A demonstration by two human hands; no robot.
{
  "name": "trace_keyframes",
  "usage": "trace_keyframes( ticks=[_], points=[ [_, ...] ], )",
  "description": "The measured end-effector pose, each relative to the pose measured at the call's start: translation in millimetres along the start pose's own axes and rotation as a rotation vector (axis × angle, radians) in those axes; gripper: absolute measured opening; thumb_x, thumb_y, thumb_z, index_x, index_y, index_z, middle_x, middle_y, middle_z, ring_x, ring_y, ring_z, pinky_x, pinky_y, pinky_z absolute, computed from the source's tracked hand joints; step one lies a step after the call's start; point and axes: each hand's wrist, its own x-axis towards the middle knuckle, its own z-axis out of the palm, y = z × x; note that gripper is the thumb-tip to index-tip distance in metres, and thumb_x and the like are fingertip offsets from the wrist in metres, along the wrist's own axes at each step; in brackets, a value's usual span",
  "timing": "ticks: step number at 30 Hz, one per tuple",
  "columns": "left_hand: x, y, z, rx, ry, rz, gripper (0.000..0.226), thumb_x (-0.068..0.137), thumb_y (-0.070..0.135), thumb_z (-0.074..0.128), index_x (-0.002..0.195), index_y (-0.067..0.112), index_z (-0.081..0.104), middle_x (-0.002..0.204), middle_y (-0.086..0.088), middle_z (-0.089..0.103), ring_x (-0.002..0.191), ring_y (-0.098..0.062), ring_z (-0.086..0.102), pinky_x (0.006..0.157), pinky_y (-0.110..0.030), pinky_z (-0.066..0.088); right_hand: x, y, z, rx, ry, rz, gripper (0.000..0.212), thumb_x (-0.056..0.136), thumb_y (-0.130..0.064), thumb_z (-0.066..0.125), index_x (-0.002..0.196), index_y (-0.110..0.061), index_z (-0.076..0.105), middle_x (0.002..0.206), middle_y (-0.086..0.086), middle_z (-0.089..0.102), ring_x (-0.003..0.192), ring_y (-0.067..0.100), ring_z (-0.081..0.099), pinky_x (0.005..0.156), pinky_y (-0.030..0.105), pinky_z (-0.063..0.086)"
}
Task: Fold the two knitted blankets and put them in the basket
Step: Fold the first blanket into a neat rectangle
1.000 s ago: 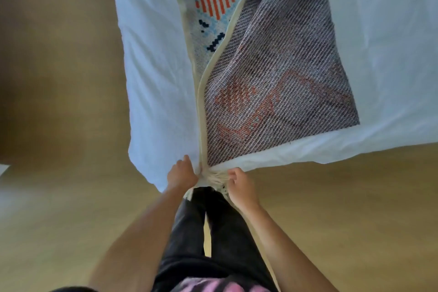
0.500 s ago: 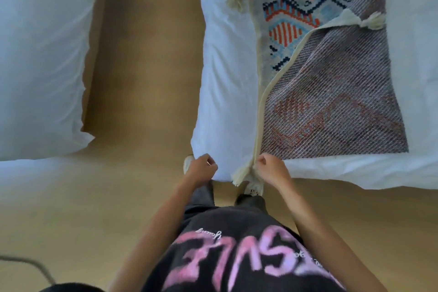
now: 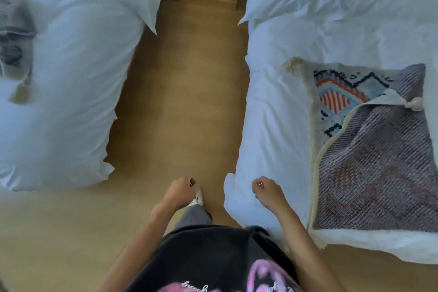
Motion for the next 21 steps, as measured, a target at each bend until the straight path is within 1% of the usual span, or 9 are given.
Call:
trace_keyframes(
  ticks=[2, 6, 8, 11, 15, 17, 19, 21],
  points=[
    [9.4, -8.5, -31.7, -0.01, 0.043, 0.001, 0.015, 0.091, 0.018, 0.047, 0.088, 0.01, 0.059, 0.085, -0.008, 0.066, 0.082, -0.028, 0.062, 0.069, -0.037, 0.048, 4.9, -26.0, 6.3, 0.004, -0.019, -0.006, 0.016, 0.091, -0.028, 0.041, 0.091, -0.023, 0.057, 0.094, -0.006, 0.061, 0.092, 0.017, 0.061, 0.072, 0.028, 0.046],
    [30.8, -16.3, -67.3, -0.002, 0.078, 0.014, 0.012, 0.09, 0.02, 0.046, 0.085, 0.016, 0.057, 0.079, 0.001, 0.061, 0.078, -0.022, 0.057, 0.065, -0.033, 0.043, 16.4, -58.0, 2.9, 0.03, -0.029, -0.023, 0.014, 0.089, -0.031, 0.043, 0.087, -0.028, 0.057, 0.091, -0.005, 0.064, 0.089, 0.017, 0.063, 0.07, 0.025, 0.047],
    [42.8, -12.7, -75.9, 0.018, 0.048, 0.011, 0.012, 0.091, 0.021, 0.046, 0.084, 0.018, 0.056, 0.079, 0.002, 0.061, 0.076, -0.02, 0.057, 0.065, -0.032, 0.044, 25.4, -66.6, -4.1, 0.05, 0.007, -0.018, 0.014, 0.09, -0.03, 0.043, 0.086, -0.03, 0.057, 0.089, -0.006, 0.064, 0.087, 0.015, 0.062, 0.072, 0.025, 0.048],
    [60.7, 1.6, -84.2, 0.092, -0.073, 0.018, 0.01, 0.091, 0.023, 0.047, 0.086, 0.02, 0.055, 0.085, 0.002, 0.062, 0.081, -0.019, 0.06, 0.07, -0.032, 0.047, 40.3, -72.7, -14.8, 0.081, 0.06, 0.021, 0.015, 0.091, -0.028, 0.042, 0.089, -0.029, 0.057, 0.09, -0.006, 0.063, 0.086, 0.015, 0.062, 0.071, 0.026, 0.048],
    [97.2, 38.4, -98.0, 0.2, -0.183, 0.049, 0.009, 0.091, 0.025, 0.049, 0.09, 0.019, 0.056, 0.092, 0.0, 0.062, 0.089, -0.021, 0.061, 0.073, -0.03, 0.045, 69.7, -78.0, -29.9, 0.122, 0.045, 0.083, 0.015, 0.091, -0.028, 0.041, 0.092, -0.025, 0.056, 0.095, -0.005, 0.06, 0.092, 0.016, 0.059, 0.074, 0.027, 0.046],
    [122.6, 66.3, -108.7, 0.233, -0.203, 0.069, 0.012, 0.092, 0.026, 0.048, 0.095, 0.018, 0.057, 0.097, -0.002, 0.063, 0.09, -0.02, 0.061, 0.076, -0.03, 0.047, 90.7, -84.2, -44.2, 0.138, 0.018, 0.101, 0.014, 0.091, -0.027, 0.042, 0.09, -0.026, 0.055, 0.097, -0.004, 0.059, 0.095, 0.018, 0.058, 0.076, 0.027, 0.044],
    [149.4, 101.0, -120.8, 0.267, -0.214, 0.091, 0.016, 0.094, 0.026, 0.046, 0.101, 0.016, 0.057, 0.1, -0.003, 0.062, 0.091, -0.02, 0.06, 0.078, -0.032, 0.048, 112.5, -92.8, -66.3, 0.184, 0.028, 0.103, 0.014, 0.091, -0.027, 0.042, 0.086, -0.027, 0.054, 0.098, -0.004, 0.058, 0.097, 0.019, 0.058, 0.077, 0.026, 0.042],
    [176.0, 140.3, -131.8, 0.291, -0.212, 0.097, 0.018, 0.095, 0.025, 0.045, 0.104, 0.015, 0.056, 0.102, -0.005, 0.061, 0.091, -0.021, 0.059, 0.077, -0.032, 0.048, 132.1, -102.0, -96.1, 0.244, 0.055, 0.11, 0.015, 0.092, -0.026, 0.041, 0.09, -0.024, 0.056, 0.1, -0.004, 0.059, 0.1, 0.02, 0.059, 0.079, 0.026, 0.041]
  ],
)
